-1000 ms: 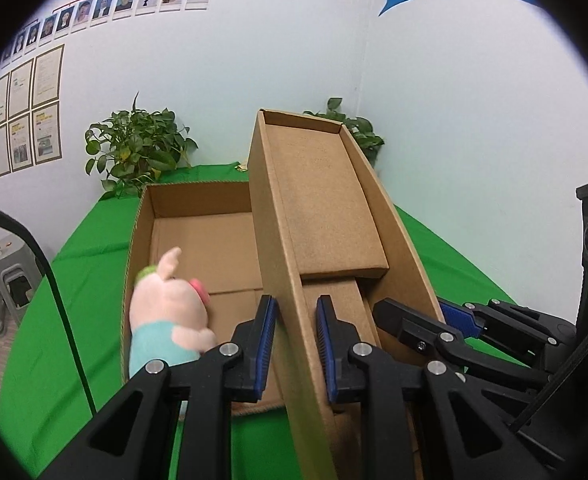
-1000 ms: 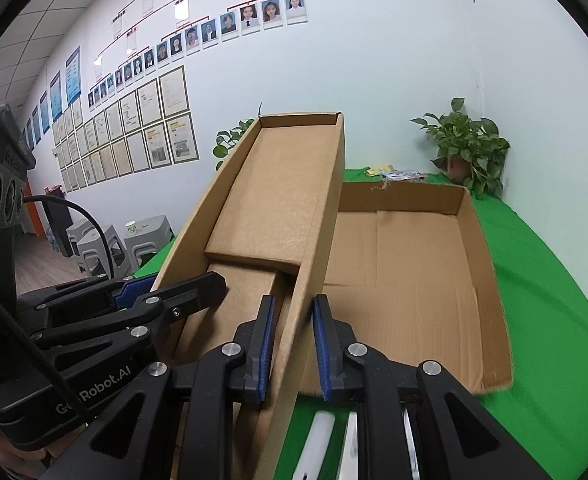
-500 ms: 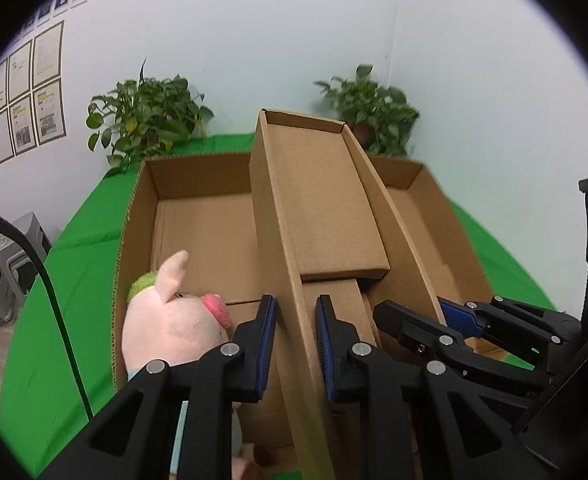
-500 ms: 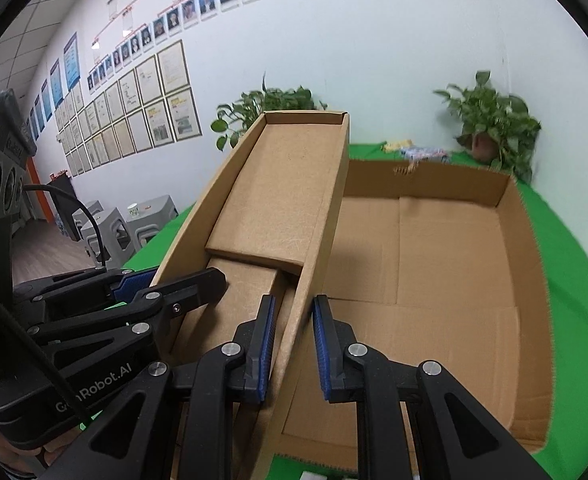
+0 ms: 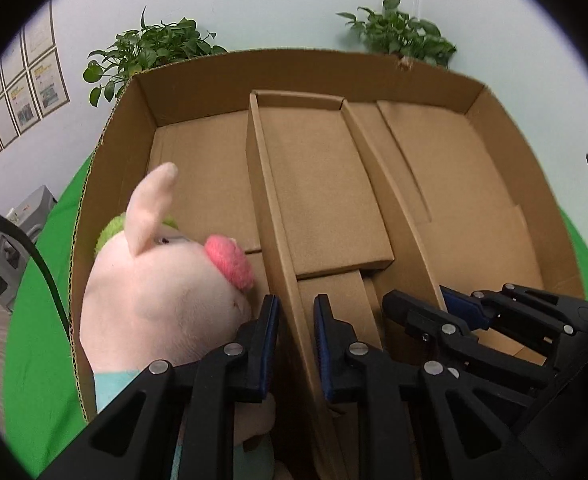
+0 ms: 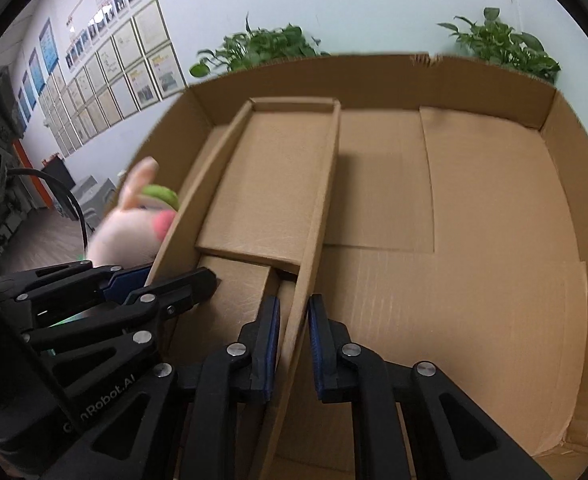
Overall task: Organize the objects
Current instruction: 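Lower the tray beside the plush pig and open both grippers, then withdraw both grippers from the box toward the white hair dryer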
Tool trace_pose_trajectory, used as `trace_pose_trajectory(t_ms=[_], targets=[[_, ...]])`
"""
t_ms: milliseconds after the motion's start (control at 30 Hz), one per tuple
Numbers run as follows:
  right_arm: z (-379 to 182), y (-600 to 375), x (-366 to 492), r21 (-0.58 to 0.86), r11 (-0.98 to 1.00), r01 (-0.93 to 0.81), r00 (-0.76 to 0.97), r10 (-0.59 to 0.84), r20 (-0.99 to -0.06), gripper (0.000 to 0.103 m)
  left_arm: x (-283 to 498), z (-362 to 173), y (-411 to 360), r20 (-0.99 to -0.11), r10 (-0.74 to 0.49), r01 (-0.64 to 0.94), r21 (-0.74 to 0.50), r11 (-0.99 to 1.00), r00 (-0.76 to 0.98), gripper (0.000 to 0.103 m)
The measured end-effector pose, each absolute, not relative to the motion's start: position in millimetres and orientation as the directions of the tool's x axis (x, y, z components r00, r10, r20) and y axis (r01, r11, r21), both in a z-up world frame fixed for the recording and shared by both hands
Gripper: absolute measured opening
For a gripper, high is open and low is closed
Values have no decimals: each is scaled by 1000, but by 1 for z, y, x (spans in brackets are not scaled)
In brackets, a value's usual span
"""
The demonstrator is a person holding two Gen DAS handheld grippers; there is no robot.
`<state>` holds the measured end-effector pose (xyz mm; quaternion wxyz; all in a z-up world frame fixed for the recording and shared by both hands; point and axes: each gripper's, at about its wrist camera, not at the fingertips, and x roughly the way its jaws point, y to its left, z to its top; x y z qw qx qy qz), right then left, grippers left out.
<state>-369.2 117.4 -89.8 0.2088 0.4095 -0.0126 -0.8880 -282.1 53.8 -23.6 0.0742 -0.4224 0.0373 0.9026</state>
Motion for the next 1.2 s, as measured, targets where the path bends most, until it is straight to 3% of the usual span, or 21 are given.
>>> trace_pose_trajectory(t_ms=[400,800,967,1067,1100,1167,1200], targets=[[-122,111,-376,185,-936,298,-553,-328,-766,7,-265,-10,43,-745,128,-157,-31,-987,-655,19],[-135,77,-392,98,-962,254,-535,-225,-814,12,-227,9,13,-688,105,-89,-59,-994,-718,19],[-144,87,-398,116,-966,230,-527,-223,-820,12,-211,14,6,-652,101,-83,-59,-995,-752,30],[-137,95,-399,109,-971,212,-569,-213,-794,24,-196,21,5,-603,90,-78,-46,-996,-793,31],[-132,99,-397,117,-972,206,-595,-219,-774,29,-192,24,6,-586,88,-75,-45,-996,-805,37],[-119,106,-390,124,-973,194,-641,-221,-735,45,-181,31,7,-548,82,-63,-53,-997,-832,61],[-115,110,-387,139,-970,200,-647,-237,-725,62,-176,34,7,-524,84,-60,-62,-996,-848,76]])
